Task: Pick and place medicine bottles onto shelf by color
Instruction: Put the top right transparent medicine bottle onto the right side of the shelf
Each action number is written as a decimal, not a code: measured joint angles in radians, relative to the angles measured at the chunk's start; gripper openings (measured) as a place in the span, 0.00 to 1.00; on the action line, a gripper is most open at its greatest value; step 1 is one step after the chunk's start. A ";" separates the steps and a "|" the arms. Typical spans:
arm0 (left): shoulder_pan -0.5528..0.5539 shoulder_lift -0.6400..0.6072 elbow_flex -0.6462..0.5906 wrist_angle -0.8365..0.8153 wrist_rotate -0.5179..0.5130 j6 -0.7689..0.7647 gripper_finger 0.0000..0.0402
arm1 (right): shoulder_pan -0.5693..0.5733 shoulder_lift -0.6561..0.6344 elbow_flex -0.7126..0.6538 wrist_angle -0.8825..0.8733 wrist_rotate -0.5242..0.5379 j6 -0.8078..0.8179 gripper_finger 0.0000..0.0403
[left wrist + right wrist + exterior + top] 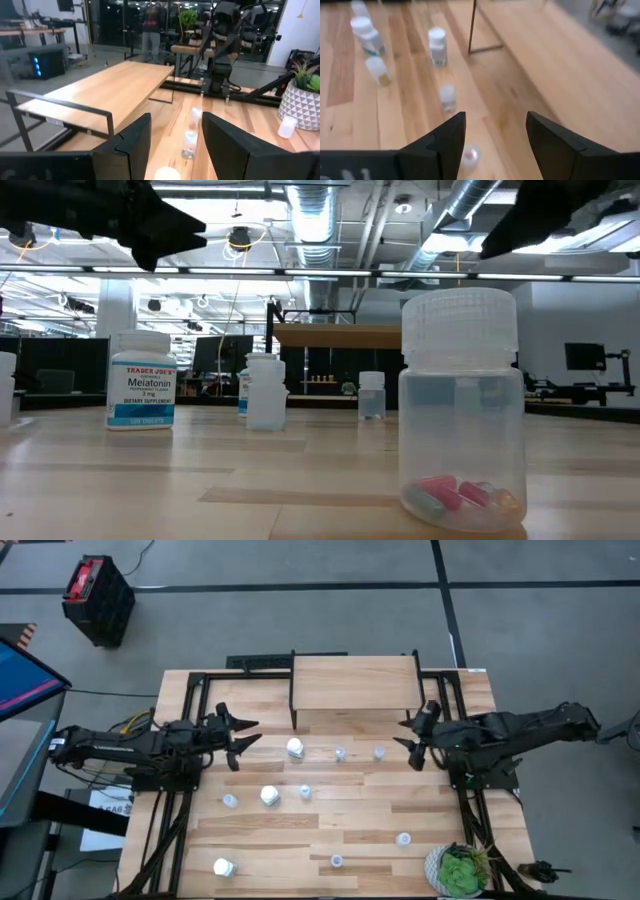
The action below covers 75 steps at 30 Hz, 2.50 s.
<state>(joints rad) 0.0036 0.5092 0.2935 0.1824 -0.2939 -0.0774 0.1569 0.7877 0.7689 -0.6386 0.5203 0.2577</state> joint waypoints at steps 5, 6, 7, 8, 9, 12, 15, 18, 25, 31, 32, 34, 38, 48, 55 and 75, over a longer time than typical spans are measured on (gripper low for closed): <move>0.000 0.001 0.000 0.008 0.000 0.006 0.41 | -0.098 0.127 0.040 -0.052 -0.150 0.062 0.59; 0.000 0.001 0.000 0.008 0.000 0.006 0.41 | -0.125 0.151 0.045 -0.064 -0.178 0.068 0.59; 0.000 0.001 0.000 0.009 0.000 0.006 0.41 | -0.152 0.174 0.048 -0.079 -0.206 0.067 0.59; 0.000 0.001 0.000 0.010 0.000 0.006 0.41 | -0.182 0.194 0.048 -0.097 -0.229 0.067 0.59; 0.000 0.001 0.000 0.010 0.000 0.006 0.41 | -0.209 0.212 0.048 -0.114 -0.256 0.067 0.59; 0.000 0.001 0.000 0.010 0.000 0.006 0.41 | -0.284 0.273 0.048 -0.118 -0.345 0.022 0.59; 0.000 0.001 0.001 0.010 0.000 0.006 0.41 | -0.330 0.326 0.048 -0.086 -0.431 -0.041 0.59; 0.000 0.001 0.001 0.010 0.000 0.006 0.41 | -0.346 0.373 0.048 -0.051 -0.499 -0.098 0.59; 0.000 0.001 0.002 0.009 0.000 0.010 0.41 | -0.343 0.476 0.048 -0.001 -0.550 -0.189 0.59; 0.000 0.001 0.002 0.008 -0.001 0.036 0.41 | -0.341 0.541 0.048 0.004 -0.550 -0.189 0.59; 0.000 0.001 0.002 0.008 -0.001 0.036 0.41 | -0.341 0.549 0.048 0.007 -0.549 -0.188 0.59; 0.000 0.001 0.002 0.008 -0.001 0.037 0.41 | -0.341 0.564 0.048 0.011 -0.549 -0.188 0.59; 0.000 0.001 0.002 0.007 -0.001 0.037 0.41 | -0.343 0.601 0.048 0.029 -0.549 -0.188 0.59; 0.000 0.001 0.002 0.007 -0.001 0.037 0.41 | -0.343 0.692 0.047 0.050 -0.548 -0.187 0.59; 0.000 0.001 0.002 0.007 -0.001 0.037 0.41 | -0.345 0.681 0.047 0.055 -0.537 -0.187 0.54; 0.000 0.001 0.002 0.007 -0.001 0.051 0.41 | -0.341 0.691 0.337 -0.165 -0.545 -0.187 0.35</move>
<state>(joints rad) 0.0036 0.5102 0.2955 0.1894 -0.2947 -0.0265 -0.1846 1.4784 1.1064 -0.8037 -0.0246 0.0710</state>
